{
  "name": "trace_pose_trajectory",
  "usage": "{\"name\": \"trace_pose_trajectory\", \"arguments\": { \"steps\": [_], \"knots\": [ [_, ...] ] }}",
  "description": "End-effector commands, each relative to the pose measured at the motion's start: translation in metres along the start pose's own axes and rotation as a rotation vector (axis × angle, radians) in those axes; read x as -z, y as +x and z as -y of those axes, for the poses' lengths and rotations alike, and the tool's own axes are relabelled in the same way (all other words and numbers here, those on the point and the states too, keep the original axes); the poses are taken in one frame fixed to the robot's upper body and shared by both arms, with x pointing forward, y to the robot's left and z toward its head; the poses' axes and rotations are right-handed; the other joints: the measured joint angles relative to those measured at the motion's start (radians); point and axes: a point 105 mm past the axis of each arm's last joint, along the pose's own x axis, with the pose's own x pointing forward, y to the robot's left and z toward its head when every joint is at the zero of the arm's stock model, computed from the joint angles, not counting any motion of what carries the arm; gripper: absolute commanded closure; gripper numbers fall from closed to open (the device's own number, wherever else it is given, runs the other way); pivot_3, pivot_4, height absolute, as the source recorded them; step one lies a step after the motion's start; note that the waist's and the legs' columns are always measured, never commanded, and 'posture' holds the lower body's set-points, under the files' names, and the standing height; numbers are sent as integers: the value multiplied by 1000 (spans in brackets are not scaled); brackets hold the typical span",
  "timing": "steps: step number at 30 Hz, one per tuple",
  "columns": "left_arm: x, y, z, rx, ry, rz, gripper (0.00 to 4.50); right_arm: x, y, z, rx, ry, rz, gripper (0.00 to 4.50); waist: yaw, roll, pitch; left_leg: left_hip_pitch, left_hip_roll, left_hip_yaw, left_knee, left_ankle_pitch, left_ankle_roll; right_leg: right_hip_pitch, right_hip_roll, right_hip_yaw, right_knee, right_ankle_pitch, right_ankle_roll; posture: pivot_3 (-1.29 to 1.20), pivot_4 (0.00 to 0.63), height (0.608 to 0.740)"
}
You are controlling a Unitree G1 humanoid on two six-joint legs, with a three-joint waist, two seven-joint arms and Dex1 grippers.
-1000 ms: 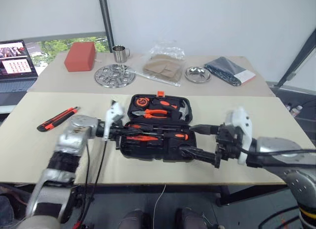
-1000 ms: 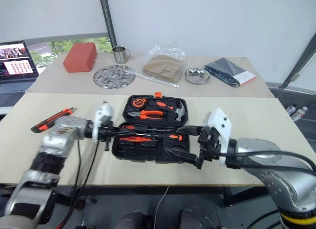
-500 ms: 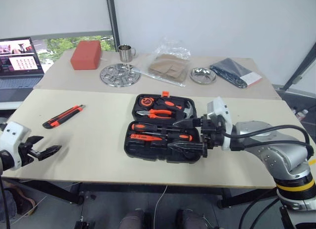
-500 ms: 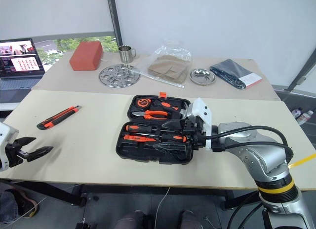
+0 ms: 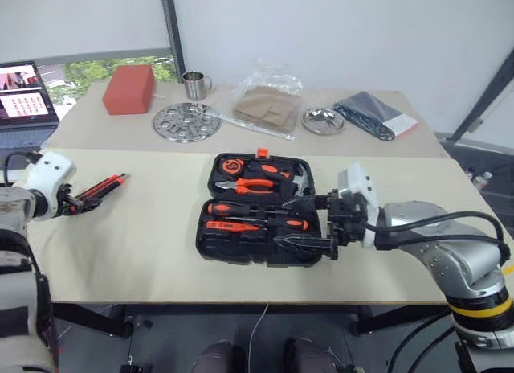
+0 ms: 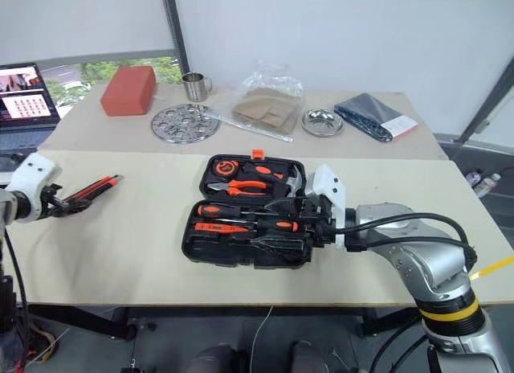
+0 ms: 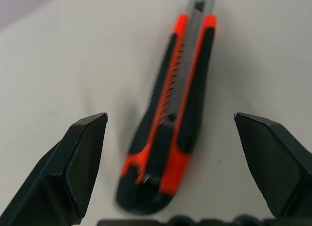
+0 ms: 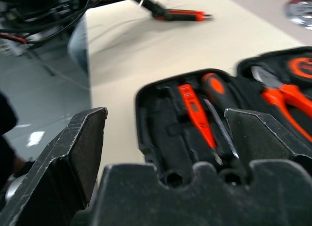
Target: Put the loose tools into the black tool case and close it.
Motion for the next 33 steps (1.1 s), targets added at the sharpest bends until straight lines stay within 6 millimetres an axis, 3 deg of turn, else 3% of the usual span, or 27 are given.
{"name": "trace_pose_trajectory", "arguments": {
  "steps": [1,4,10,14,18,22,29,33],
  "knots": [
    [5,2,-1,-17,-19,-53,36,-12,-9,-4,28,-40,28,0,-5,0,0,0,1,0,0,1,1,0,0,0,0,-1,0,0,150,734],
    [8,7,4,-8,-89,-88,755,-12,-14,-4,54,-34,26,0,-6,0,0,2,2,0,0,1,1,0,0,0,1,-4,0,0,150,734],
    [14,7,9,34,-109,-135,2920,-14,-18,-2,85,-24,35,0,-4,0,0,5,3,0,2,0,-1,-1,-7,1,4,-4,-1,0,150,734],
    [9,4,9,54,-141,-103,2932,-14,-18,-1,90,-23,34,0,-4,0,0,5,2,0,2,0,0,-1,-8,1,5,-3,-3,0,150,734],
    [-22,-3,15,166,-119,9,2948,-13,-18,-1,87,-23,31,0,-4,0,0,4,2,0,2,1,2,-1,-8,1,5,-3,-3,0,150,734],
    [-46,-24,37,358,-9,94,2948,-9,-19,-6,62,-26,6,0,0,-1,1,0,2,-1,3,0,1,-3,-7,0,3,-3,-3,0,150,734],
    [-36,-63,112,555,81,77,2948,0,-17,-12,4,-30,-38,0,-9,-1,1,0,3,-3,3,0,2,-2,-8,0,1,-3,-3,0,150,734],
    [-24,-59,123,515,68,30,2948,0,-13,-10,4,-29,-33,0,-1,0,2,2,4,-4,3,0,0,0,-8,0,2,-5,-1,0,150,734]
  ]
}}
